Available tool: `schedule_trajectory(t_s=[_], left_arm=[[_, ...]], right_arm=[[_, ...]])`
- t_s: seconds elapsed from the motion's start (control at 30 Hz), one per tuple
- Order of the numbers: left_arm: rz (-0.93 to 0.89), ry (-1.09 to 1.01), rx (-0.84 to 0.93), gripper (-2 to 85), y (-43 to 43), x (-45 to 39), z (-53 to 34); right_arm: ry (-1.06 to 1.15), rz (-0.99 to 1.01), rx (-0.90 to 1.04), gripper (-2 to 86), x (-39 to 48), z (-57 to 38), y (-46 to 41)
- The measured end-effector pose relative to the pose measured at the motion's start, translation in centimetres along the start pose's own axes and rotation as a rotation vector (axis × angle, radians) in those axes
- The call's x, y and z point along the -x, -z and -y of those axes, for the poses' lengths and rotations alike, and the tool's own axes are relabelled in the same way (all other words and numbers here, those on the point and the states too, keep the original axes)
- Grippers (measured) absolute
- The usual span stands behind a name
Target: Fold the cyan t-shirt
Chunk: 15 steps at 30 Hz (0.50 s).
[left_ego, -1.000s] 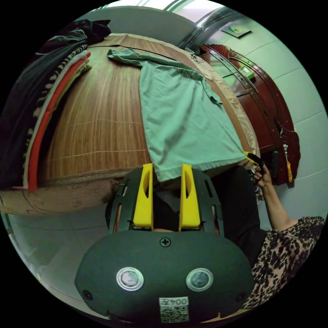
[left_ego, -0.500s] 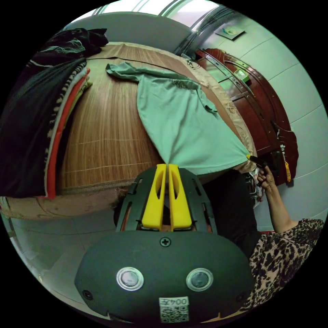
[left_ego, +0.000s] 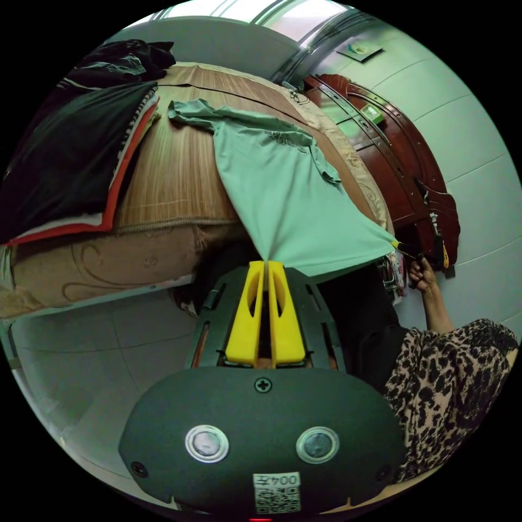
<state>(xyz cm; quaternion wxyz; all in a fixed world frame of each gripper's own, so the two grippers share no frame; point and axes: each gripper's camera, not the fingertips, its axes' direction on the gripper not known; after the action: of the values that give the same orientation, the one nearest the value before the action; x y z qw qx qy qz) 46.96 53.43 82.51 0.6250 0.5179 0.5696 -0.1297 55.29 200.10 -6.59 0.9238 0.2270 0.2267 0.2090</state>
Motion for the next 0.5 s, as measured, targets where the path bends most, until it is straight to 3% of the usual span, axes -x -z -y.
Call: schedule_trajectory(t_s=[0.23,0.37,0.43,0.5], left_arm=[[0.042,-0.018,0.005,1.0,-1.4,-1.2,-1.2],[0.189,-0.086,0.058,1.1,-4.7,-1.7,-1.4],[0.329,-0.089,0.071,1.1,-5.2,-1.5,-1.1],[0.352,-0.074,0.030,1.0,-4.6,-1.0,-0.1]], right_arm=[[0.001,-0.017,0.032,3.9,1.1,-2.5,-1.0],[-0.057,-0.132,0.103,6.1,0.4,-2.9,-2.6],[-0.054,-0.151,0.074,7.1,0.6,-2.5,-1.8],[-0.040,-0.123,0.031,8.0,0.9,-1.5,-0.9]])
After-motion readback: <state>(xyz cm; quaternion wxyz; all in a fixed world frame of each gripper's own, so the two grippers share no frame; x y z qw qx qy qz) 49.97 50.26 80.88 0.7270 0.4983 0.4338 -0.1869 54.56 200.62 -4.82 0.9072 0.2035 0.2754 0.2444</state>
